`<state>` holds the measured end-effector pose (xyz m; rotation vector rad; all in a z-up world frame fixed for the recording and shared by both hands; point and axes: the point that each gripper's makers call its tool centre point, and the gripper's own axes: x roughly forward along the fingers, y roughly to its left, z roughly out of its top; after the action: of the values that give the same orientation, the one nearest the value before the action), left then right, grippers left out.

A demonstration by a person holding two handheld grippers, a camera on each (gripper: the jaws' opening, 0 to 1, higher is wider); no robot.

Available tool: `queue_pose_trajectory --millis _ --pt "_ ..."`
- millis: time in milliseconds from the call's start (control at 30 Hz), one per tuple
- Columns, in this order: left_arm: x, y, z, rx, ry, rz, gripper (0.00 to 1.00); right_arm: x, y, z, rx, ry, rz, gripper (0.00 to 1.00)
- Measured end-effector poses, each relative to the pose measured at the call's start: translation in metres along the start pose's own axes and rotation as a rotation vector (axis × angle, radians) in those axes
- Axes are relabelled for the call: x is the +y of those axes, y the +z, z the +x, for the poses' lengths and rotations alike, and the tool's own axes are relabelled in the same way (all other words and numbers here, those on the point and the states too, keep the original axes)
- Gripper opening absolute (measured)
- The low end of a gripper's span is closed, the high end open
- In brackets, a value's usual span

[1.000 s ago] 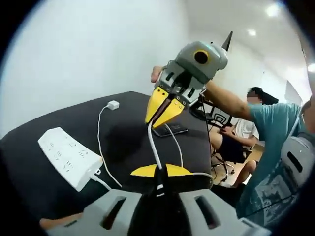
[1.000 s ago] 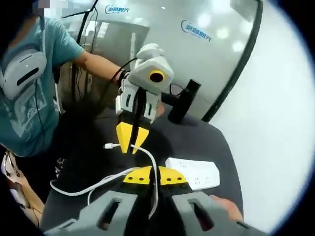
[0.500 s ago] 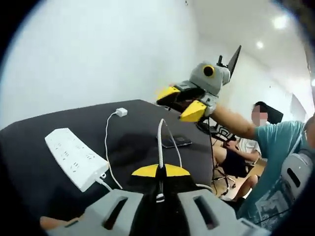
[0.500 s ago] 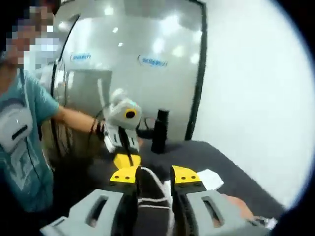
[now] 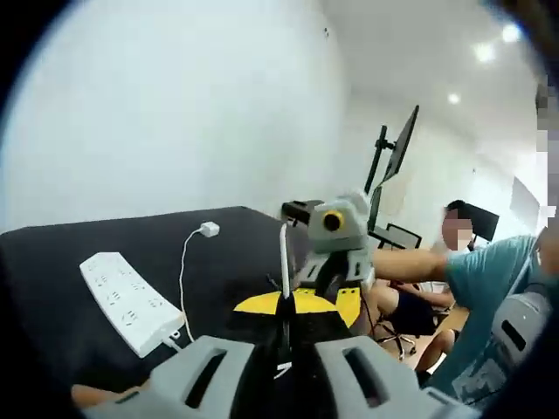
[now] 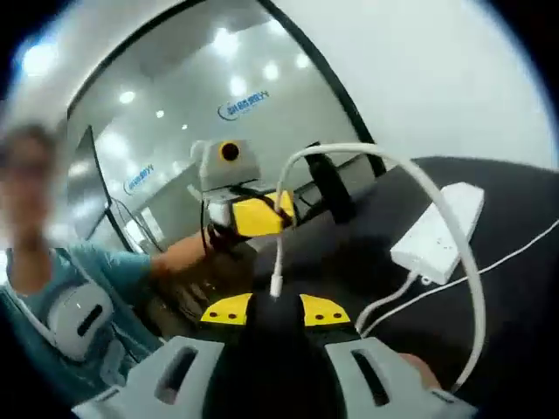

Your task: Connect the charging cable to the phone, plug the charger into the socket, and turn on the power strip switch to charge the phone.

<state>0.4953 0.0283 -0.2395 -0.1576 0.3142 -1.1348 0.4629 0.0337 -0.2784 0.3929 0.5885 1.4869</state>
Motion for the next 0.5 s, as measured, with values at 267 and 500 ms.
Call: queue_pose_trajectory --millis 267,500 --pt "-0.002 0.007 -0.005 -0.062 -0.001 -0.034 0.00 0.001 0.001 0.019 0.029 0.005 0.008 0.16" --pt "-0.009 0.001 -0.002 -0.067 -0.014 -0.037 0.00 0.009 -0.004 0.025 0.017 0.011 0.007 0.06"
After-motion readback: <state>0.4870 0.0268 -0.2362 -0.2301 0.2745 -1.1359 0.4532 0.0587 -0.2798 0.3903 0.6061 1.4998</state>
